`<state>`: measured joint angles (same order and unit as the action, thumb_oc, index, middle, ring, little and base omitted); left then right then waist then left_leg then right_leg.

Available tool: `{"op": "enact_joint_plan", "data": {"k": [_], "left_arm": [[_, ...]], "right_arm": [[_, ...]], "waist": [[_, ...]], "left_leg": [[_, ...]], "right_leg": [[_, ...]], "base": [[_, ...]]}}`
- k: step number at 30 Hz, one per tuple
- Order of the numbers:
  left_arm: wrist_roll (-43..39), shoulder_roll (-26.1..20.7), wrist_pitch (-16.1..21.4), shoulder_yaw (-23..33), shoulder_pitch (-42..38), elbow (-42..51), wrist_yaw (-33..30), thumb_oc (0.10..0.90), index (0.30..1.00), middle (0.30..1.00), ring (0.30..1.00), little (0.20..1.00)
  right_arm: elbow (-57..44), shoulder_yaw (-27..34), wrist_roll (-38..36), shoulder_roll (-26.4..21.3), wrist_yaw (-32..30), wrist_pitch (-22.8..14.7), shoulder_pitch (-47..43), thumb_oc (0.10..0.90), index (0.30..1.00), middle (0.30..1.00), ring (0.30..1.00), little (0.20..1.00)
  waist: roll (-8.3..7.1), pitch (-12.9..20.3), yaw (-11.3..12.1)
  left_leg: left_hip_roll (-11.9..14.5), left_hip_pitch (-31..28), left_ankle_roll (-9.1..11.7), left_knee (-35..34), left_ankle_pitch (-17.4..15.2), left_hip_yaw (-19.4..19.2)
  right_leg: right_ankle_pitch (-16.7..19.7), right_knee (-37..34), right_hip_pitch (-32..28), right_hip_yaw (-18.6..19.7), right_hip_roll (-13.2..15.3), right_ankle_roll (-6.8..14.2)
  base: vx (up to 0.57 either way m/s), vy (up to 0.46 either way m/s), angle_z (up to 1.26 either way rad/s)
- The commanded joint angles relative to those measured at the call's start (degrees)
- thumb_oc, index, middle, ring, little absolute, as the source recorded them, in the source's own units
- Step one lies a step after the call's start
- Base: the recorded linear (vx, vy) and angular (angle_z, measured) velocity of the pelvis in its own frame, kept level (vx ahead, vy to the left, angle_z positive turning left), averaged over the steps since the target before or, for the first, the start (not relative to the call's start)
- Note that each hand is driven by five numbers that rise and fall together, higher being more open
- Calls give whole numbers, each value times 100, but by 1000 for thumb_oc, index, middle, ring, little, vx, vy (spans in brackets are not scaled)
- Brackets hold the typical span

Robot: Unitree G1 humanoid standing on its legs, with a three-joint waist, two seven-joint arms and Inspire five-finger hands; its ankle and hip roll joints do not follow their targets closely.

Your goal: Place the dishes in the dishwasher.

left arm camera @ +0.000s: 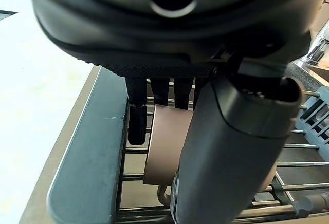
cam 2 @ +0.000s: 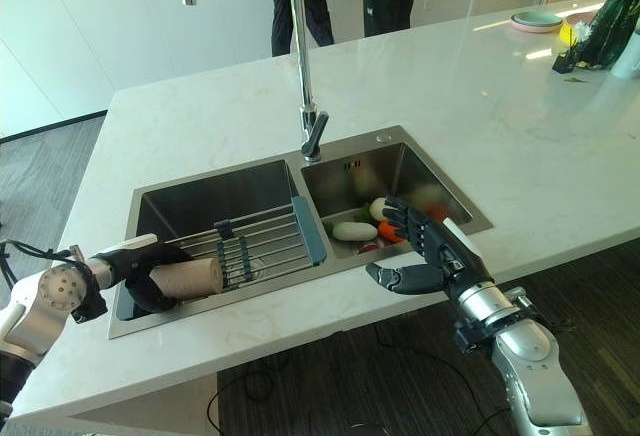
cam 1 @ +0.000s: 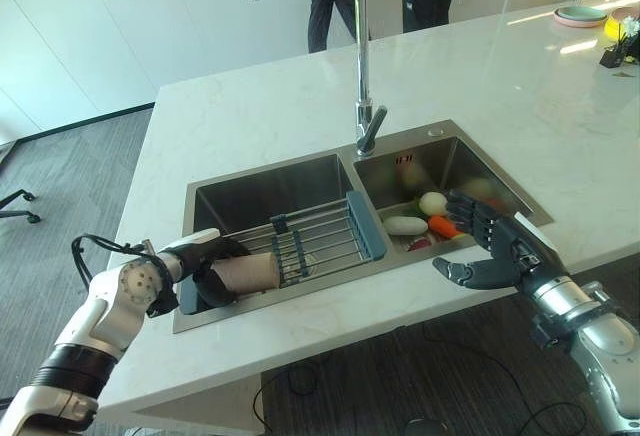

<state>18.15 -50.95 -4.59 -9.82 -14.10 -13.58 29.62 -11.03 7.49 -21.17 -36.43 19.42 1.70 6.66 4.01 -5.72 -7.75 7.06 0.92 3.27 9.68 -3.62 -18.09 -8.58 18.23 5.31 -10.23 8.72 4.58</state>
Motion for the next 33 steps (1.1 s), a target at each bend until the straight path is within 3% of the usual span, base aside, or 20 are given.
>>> {"op": "enact_joint_plan", "data": {"k": [1, 8, 18, 21, 24, 27, 30, 33], "left_arm": [[-368, -410, 433, 384, -209, 313, -696, 400, 300, 300, 300, 300], [-1283, -134, 1100, 1401, 281, 1062, -2133, 400, 300, 300, 300, 300], [-1518, 685, 2205, 2628, 934, 2151, -4212, 400, 300, 300, 300, 300], [-1628, 780, 2349, 2792, 977, 2295, -4561, 400, 300, 300, 300, 300], [-1743, 1139, 2729, 3150, 1123, 2657, -5253, 400, 300, 300, 300, 300], [-1708, 1385, 2886, 3282, 1222, 2883, -5400, 400, 300, 300, 300, 300], [-1893, 1625, 3203, 3241, 1305, 3075, -5433, 400, 300, 300, 300, 300], [-2335, 1921, 3460, 3020, 1265, 3149, -5298, 400, 300, 300, 300, 300]], "right_arm": [[-743, 313, -449, -54, 45, -585, -625, 800, 900, 900, 900, 900], [-1007, 369, -461, 139, 165, -785, -576, 800, 900, 900, 900, 900], [-1155, 402, -234, 431, 70, -777, -584, 800, 900, 900, 900, 900], [-1190, 405, -259, 460, 39, -787, -588, 800, 900, 900, 900, 900], [-1274, 400, -262, 663, -146, -962, -634, 800, 900, 900, 900, 900], [-1407, 452, -315, 804, -296, -1030, -601, 800, 900, 900, 900, 900], [-1581, 582, -422, 937, -755, -1298, -461, 800, 900, 900, 900, 900], [-1626, 738, -333, 999, -1123, -1671, -210, 800, 900, 900, 900, 900]], "waist": [[-92, 217, 26], [-157, 238, 217], [-315, 299, 546], [-339, 309, 596], [-398, 306, 758], [-434, 292, 801], [-404, 156, 660], [-452, 96, 493]], "left_leg": [[21, -24, -42, 751, -1070, 82], [-1, 52, -39, 751, -1021, 157], [-108, 136, -36, 751, -1038, 410], [-133, 143, -43, 751, -1043, 459], [-262, 182, -98, 751, -1060, 657], [-342, 213, -162, 751, -1065, 830], [-451, 236, -303, 751, -990, 1367], [-647, 362, -336, 751, -864, 2006]], "right_leg": [[-278, -104, -251, -271, 22, 473], [-248, -104, -239, -367, 88, 457], [-299, -104, -314, -537, 211, 436], [-305, -104, -333, -568, 235, 436], [-329, -104, -419, -650, 253, 432], [-154, -104, -573, -671, 121, 430], [356, -104, -617, -37, -313, 492], [-62, -104, -435, 929, -738, 212]], "base": [[0, 0, 0], [-13, 8, 1], [-15, 58, 12], [-6, 71, 9], [6, 90, 7], [38, 29, 24], [42, -46, 66], [-56, -239, 197]]}}
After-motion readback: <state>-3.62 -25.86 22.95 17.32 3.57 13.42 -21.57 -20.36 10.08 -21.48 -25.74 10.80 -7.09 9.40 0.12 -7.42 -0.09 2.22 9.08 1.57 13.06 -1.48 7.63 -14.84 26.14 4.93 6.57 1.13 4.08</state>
